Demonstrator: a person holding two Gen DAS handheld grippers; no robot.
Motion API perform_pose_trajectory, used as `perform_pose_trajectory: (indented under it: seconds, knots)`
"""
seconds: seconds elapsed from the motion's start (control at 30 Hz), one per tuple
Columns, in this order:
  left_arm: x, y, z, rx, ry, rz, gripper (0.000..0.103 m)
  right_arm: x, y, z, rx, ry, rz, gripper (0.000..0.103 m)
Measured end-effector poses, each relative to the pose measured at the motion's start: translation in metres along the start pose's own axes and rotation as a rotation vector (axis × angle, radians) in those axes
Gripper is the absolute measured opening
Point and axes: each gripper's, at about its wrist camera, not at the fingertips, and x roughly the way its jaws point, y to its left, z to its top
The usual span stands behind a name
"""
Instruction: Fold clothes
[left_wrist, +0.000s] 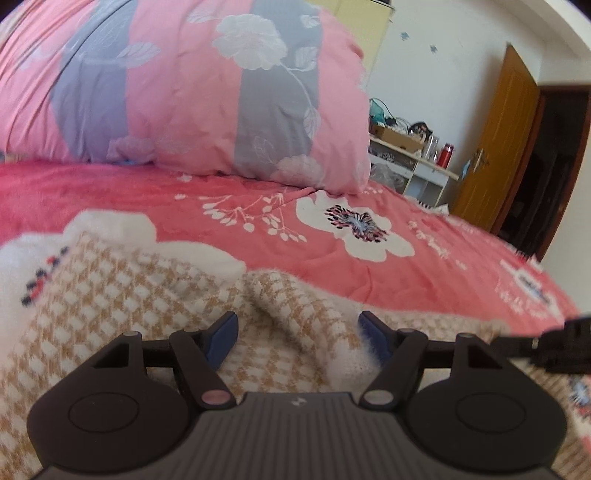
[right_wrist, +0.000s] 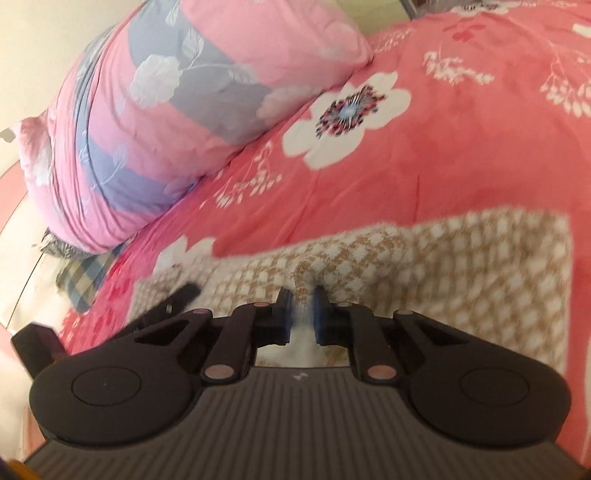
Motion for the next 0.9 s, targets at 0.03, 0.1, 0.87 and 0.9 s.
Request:
perform_pose_trajectory:
  seconds: [0.03, 0.1, 0.87, 0.9]
  knots:
    - [0.001, -0.004, 0.000, 0.023, 0.001, 0.012, 0.072, 0.003, -0.003, 0.002, 0.007, -0.009, -0.001, 0.010]
    - [0.003, -0.011, 0.002, 0.064, 0.007, 0.039, 0.072, 0.006, -0.008, 0.006, 0.025, -0.028, -0.001, 0.009]
    - [0.038, 0.009, 0.015, 0.073, 0.078, -0.028, 0.074, -0.022, 0.041, -0.016, -0.445, -0.184, -0.104, 0.013]
    - [0.038, 0.011, 0.015, 0.061, 0.077, -0.033, 0.074, -0.015, 0.041, -0.018, -0.446, -0.175, -0.096, 0.012]
